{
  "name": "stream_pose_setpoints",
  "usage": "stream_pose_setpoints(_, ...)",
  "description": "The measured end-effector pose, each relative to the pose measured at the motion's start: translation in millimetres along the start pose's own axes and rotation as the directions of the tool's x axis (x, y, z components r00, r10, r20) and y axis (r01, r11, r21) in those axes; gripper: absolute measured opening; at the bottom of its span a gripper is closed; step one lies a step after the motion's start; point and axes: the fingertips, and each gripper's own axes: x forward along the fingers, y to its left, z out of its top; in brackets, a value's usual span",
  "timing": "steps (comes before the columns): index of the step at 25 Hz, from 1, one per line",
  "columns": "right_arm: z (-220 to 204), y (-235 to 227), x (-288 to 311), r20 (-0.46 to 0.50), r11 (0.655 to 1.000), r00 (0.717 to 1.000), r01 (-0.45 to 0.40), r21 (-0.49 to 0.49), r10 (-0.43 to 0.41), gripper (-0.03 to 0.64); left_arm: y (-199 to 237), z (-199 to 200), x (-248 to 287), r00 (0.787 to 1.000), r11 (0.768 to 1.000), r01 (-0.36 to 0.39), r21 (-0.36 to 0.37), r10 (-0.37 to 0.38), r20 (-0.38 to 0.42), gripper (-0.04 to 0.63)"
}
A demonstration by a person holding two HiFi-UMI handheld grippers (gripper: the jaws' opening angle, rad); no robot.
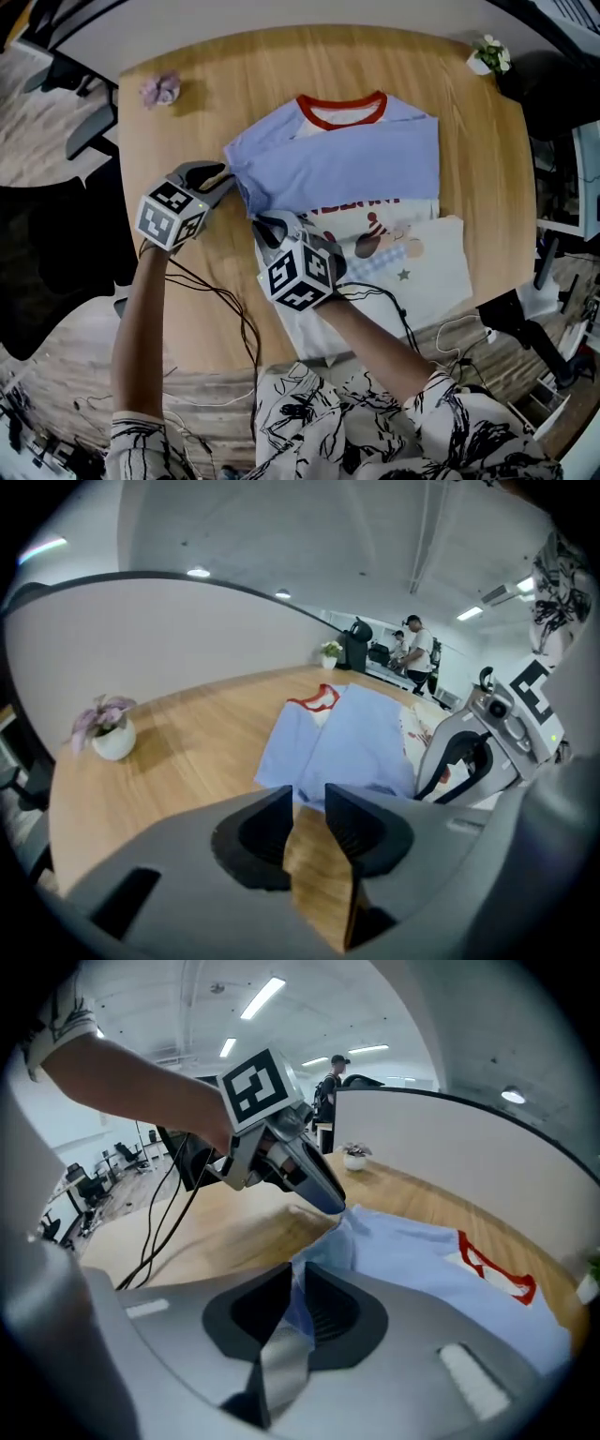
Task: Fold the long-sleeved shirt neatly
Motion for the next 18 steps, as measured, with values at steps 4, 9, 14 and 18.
stream_pose_setpoints(4, 10.2, 4.4, -16.8, 0.058, 0.996, 0.996, -0.068, 0.059, 0.064, 0.143, 4.5, 14.2, -26.0, 0.997, 0.998, -0.067, 0.002, 0.067, 0.047, 0.113)
stream_pose_setpoints(9, 3.6, -29.9, -17.4, 0.049, 0.989, 0.998, 0.028, 0.143, -0.036, 0.101, -41.3, 23.0, 5.3, 0.998, 0.995, 0.055, 0.089, -0.052, -0.034, 0.104)
stream_pose_setpoints(14, -17.0, -19.9, 5.8, -0.043, 0.988, 0.999, 0.001, 0.153, 0.006, 0.141, -29.6, -27.4, 21.9, 0.973, 0.992, -0.027, 0.127, 0.055, -0.226, 0.107)
stream_pose_setpoints(18, -9.9, -21.1, -30.9, 0.065, 0.982, 0.998, -0.020, 0.189, 0.008, 0.173, -43.2, -11.1, -7.7, 0.989, 0.993, -0.087, 0.082, 0.096, -0.108, 0.131)
